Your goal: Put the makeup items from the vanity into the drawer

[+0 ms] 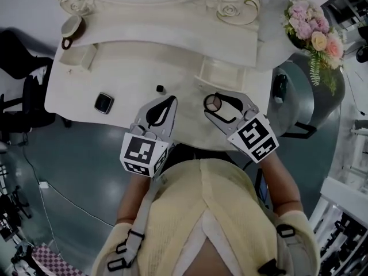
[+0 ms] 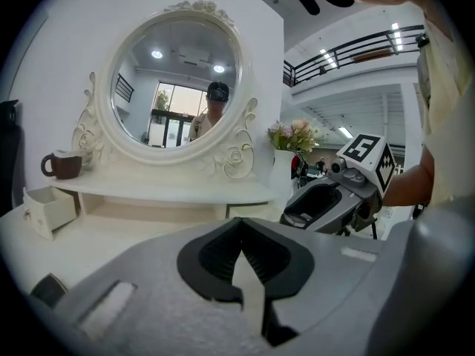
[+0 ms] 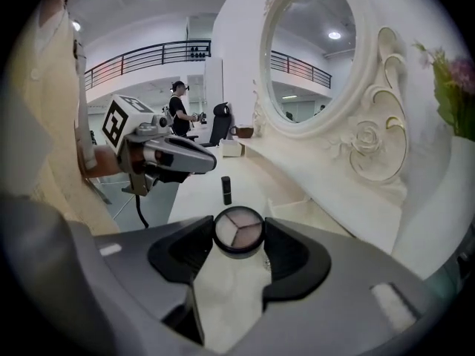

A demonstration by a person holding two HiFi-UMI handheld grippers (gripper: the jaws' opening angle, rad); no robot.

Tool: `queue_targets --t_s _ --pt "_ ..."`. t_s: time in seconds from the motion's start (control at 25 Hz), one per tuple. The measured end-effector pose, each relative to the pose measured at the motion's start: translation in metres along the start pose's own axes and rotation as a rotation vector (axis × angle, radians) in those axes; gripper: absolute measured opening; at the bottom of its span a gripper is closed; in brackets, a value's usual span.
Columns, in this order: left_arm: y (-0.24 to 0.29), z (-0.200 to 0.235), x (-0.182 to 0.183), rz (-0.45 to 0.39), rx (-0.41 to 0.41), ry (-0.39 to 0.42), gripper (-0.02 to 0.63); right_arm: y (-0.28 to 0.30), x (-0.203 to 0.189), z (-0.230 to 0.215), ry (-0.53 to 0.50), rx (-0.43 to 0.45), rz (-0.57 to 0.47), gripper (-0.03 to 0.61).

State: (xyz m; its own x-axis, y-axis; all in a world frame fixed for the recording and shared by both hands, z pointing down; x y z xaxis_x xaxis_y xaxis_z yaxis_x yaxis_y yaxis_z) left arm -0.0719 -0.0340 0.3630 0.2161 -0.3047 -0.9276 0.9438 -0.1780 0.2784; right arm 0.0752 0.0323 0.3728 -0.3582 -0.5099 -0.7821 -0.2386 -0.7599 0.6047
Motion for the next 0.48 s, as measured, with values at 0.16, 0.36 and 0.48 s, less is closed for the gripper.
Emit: queue_targets --t_s 0.16,0.36,0.48 --pt "0.014 0.0 0.015 0.009 -0.01 0.048 0.0 0.001 0.006 -0.018 -0.01 -0.018 0.001 0.219" --pt "0.031 0.006 0.033 0.017 -0.02 0.128 0.0 0.009 0.011 -0.039 0.012 -0.045 0.032 0.219" --pt "0.04 0.011 0.043 0.025 -0.031 0.166 0.0 0.017 0.012 -0.052 0.072 -0.068 0.062 0.219"
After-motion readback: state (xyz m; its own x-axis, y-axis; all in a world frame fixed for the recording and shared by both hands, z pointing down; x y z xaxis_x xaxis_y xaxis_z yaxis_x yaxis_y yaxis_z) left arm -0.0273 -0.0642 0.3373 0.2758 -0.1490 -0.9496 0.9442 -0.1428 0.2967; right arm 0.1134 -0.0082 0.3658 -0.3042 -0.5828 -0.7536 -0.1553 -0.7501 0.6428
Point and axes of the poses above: the fingertips, and each gripper's own axes: y forward along the fingers, z to its left, x out of its top, the point moved 6 cm from there along -y, backward along the fingers, and after that the axes turned 15 degrees about -x, right-handed, at the moved point
